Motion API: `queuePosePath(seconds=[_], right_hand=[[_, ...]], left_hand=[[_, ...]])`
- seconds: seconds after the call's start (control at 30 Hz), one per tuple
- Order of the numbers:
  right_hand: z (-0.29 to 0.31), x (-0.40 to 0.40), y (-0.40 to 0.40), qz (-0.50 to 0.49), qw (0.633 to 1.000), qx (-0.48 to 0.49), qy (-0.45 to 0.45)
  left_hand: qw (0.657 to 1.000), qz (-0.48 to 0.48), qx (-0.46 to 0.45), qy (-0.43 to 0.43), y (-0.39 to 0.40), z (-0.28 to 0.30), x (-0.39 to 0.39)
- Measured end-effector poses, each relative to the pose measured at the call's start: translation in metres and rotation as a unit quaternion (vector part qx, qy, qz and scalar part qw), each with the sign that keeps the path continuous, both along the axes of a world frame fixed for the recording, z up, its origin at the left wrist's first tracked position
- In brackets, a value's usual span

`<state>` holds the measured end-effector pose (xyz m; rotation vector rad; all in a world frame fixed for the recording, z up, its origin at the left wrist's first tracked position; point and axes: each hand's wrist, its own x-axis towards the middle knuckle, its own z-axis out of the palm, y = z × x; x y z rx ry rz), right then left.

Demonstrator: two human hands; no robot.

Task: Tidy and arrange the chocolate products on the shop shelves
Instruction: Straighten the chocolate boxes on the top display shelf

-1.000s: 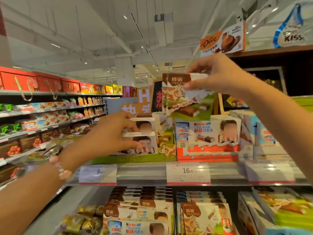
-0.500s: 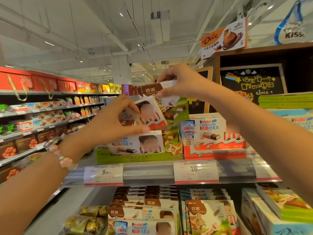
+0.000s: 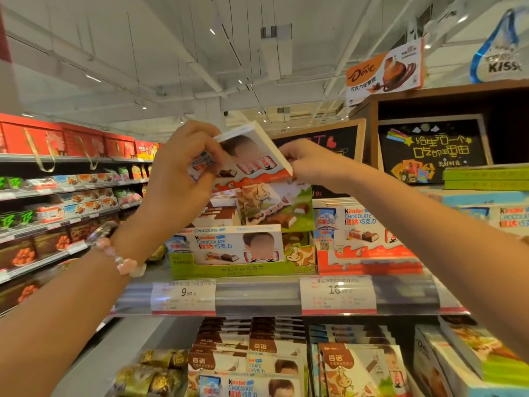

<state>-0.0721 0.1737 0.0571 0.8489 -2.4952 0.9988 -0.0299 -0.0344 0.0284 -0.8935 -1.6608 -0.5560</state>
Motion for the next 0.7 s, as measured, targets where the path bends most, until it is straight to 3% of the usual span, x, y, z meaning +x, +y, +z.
queuePosePath(seconds=[0.27, 0.4, 0.7], right_hand=[[-0.023, 0.0, -0.001, 0.029, 0.999, 0.0, 0.04], [-0.024, 0.001, 0.002, 0.034, 0.998, -0.031, 0.048], [-0.034, -0.004, 0.014, -0.012, 0.997, 0.07, 0.016]], left_hand=[[0.999, 0.012, -0.039, -0.008, 0.014, 0.001, 0.004], [1.0, 0.008, -0.017, -0.024, 0.017, 0.004, 0.009], [0.997, -0.014, -0.023, -0.078, 0.024, 0.006, 0.013]])
